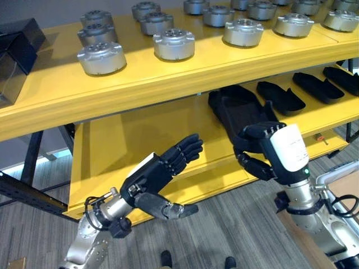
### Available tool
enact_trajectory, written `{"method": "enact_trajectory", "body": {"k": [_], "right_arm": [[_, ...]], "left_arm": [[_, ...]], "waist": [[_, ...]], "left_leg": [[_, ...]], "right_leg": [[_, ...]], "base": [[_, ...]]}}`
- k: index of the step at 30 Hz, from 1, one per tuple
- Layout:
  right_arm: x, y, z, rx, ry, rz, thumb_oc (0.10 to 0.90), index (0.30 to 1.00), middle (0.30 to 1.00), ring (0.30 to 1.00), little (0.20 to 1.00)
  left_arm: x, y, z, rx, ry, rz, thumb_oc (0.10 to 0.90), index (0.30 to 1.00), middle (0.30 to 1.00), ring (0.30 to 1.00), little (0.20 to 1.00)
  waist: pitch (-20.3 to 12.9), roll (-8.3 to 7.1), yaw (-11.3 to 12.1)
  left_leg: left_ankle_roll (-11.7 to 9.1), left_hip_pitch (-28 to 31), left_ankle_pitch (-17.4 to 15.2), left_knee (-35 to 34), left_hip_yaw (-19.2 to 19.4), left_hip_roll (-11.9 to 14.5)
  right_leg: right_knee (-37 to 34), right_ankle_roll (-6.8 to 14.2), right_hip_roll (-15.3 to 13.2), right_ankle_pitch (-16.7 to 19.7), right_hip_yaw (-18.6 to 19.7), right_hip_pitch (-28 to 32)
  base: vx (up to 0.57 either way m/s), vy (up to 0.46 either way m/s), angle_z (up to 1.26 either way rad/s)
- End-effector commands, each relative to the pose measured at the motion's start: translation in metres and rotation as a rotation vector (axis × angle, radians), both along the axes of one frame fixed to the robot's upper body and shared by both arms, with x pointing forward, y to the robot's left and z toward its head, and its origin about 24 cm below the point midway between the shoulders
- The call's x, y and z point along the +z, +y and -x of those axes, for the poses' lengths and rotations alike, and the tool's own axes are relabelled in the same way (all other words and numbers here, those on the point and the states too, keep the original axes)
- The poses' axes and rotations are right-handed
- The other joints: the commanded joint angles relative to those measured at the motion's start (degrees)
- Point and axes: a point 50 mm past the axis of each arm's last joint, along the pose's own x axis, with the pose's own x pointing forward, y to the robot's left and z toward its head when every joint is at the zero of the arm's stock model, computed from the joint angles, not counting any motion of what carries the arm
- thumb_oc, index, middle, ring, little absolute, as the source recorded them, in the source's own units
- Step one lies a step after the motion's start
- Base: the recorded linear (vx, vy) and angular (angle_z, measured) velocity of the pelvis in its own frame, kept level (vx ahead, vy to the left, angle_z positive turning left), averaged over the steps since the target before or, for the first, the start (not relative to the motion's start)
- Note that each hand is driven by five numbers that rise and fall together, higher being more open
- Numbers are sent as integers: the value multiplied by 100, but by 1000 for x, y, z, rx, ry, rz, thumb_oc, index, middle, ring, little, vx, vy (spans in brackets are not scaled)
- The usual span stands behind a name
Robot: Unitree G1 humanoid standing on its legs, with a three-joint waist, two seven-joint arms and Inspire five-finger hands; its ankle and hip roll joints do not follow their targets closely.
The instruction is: Move parts from the plastic box to the shelf.
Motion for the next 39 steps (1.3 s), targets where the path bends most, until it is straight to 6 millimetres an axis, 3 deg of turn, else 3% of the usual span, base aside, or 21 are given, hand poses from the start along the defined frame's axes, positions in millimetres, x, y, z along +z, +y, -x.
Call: {"method": "enact_trajectory", "body": {"k": [1, 10, 14, 17, 20, 21, 23, 25, 31, 39], "right_arm": [[56, 35, 7, 287, -300, -15, 400, 300, 300, 300, 300], [49, 60, 3, 422, -237, 21, 400, 300, 300, 300, 300], [38, 61, -14, 323, -172, 73, 400, 300, 300, 300, 300], [21, 39, -32, 148, -115, 63, 400, 300, 300, 300, 300], [11, 34, -39, 80, -101, 57, 400, 300, 300, 300, 300], [8, 32, -42, 44, -87, 56, 400, 300, 300, 300, 300], [4, 26, -47, -6, -53, 51, 400, 300, 300, 300, 300], [0, 24, -54, -55, -15, 74, 400, 300, 300, 300, 300], [-27, 5, -64, -156, 90, 116, 400, 300, 300, 300, 300], [-42, -3, -76, -255, 150, 151, 400, 300, 300, 300, 300]], "left_arm": [[33, -2, -7, 7, -171, 87, 900, 1000, 1000, 1000, 1000], [23, -2, -1, 46, -132, 55, 900, 1000, 1000, 1000, 1000], [21, 5, 3, 107, -132, -2, 900, 1000, 1000, 1000, 1000], [20, 35, 5, 264, -133, -101, 900, 1000, 1000, 1000, 1000], [23, 49, 9, 312, -151, -130, 900, 1000, 1000, 1000, 1000], [25, 52, 11, 311, -158, -136, 900, 1000, 1000, 1000, 1000], [30, 57, 13, 309, -168, -144, 900, 1000, 1000, 1000, 1000], [35, 60, 11, 340, -179, -149, 900, 1000, 1000, 1000, 1000], [27, 63, 18, 403, -166, -129, 900, 1000, 1000, 1000, 1000], [25, 62, 21, 379, -169, -116, 900, 1000, 1000, 1000, 1000]], "waist": [[-439, -189, 208], [-519, -178, 514], [-483, -194, 716], [-318, -153, 886], [-161, -134, 975], [-110, -125, 1004], [-84, -130, 985], [-84, -132, 921], [-258, -159, 1056], [-200, -136, 1163]], "left_leg": [[281, 489, -901, 17, 285, -340], [276, 511, -929, -31, 240, -402], [385, 484, -980, -5, 86, -551], [666, 307, -1005, 219, -276, -708], [785, 220, -1011, 333, -524, -774], [785, 213, -1004, 344, -659, -797], [748, 203, -1010, 326, -866, -825], [684, 262, -1035, 293, -1030, -817], [413, 304, -967, 139, -990, -614], [268, 221, -937, 256, -924, -482]], "right_leg": [[133, -112, 97, -293, -198, -62], [8, -9, -59, -207, -486, -15], [15, 18, -123, -217, -636, 107], [1115, -44, -191, -635, -628, -115], [1780, -58, -219, -627, -501, -446], [1703, -74, -148, -630, -378, -490], [1227, -105, 2, -604, -125, -406], [752, -51, 98, -335, 331, -415], [138, -172, 155, -299, 58, -48], [15, -273, 172, -343, -224, 46]], "base": [[0, 0, 0], [3, 46, 5], [-31, 136, 35], [-65, 162, 39], [-24, 0, 87], [11, -99, 44], [44, -145, 46], [129, -196, 102], [116, -167, 38], [41, -105, 1]]}}
